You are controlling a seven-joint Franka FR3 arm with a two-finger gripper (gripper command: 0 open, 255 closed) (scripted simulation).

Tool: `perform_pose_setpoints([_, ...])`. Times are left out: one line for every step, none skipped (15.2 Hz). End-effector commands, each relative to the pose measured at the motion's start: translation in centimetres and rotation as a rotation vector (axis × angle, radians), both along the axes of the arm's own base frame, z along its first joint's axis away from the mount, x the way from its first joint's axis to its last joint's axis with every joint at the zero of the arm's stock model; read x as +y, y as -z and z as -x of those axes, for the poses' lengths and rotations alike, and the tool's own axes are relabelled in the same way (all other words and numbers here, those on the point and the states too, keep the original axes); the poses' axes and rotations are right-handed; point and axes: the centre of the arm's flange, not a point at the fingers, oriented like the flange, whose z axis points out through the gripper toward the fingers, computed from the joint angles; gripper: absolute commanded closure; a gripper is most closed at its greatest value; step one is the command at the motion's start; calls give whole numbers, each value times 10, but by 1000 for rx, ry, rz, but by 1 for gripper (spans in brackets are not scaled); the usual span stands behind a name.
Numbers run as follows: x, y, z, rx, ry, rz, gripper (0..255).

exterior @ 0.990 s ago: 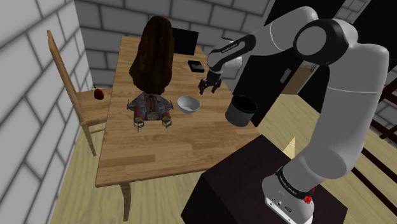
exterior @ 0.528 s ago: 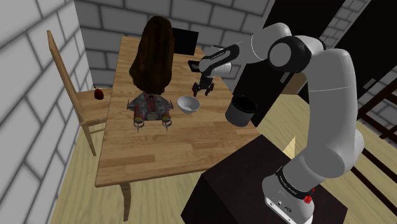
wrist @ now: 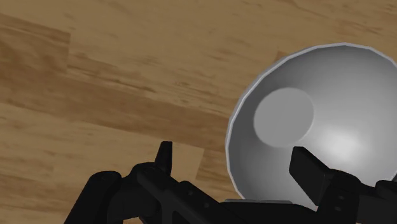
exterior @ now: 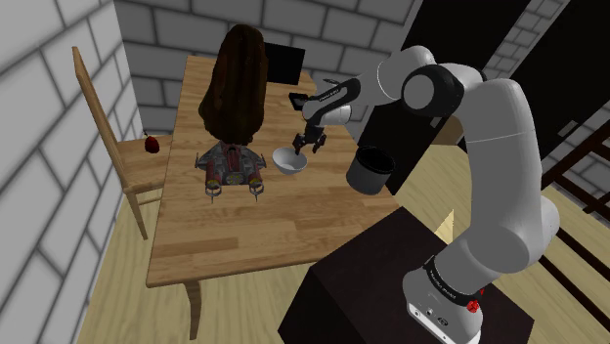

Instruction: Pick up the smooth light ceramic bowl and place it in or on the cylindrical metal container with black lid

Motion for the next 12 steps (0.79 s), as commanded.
perform_pose_setpoints([0,1,0,-1,0,0,0])
perform_pose_setpoints([0,1,0,-1,0,0,0])
perform_pose_setpoints([0,1,0,-1,0,0,0])
perform_pose_setpoints([0,1,0,-1,0,0,0])
perform_pose_setpoints([0,1,0,-1,0,0,0])
perform_pose_setpoints([0,1,0,-1,0,0,0])
perform_pose_setpoints([0,1,0,-1,0,0,255])
perform_pose_setpoints([0,1,0,-1,0,0,255])
perform_pose_setpoints([0,1,0,-1,0,0,255])
perform_pose_setpoints([0,1,0,-1,0,0,255])
perform_pose_setpoints([0,1,0,-1,0,0,255])
perform_pose_setpoints([0,1,0,-1,0,0,255])
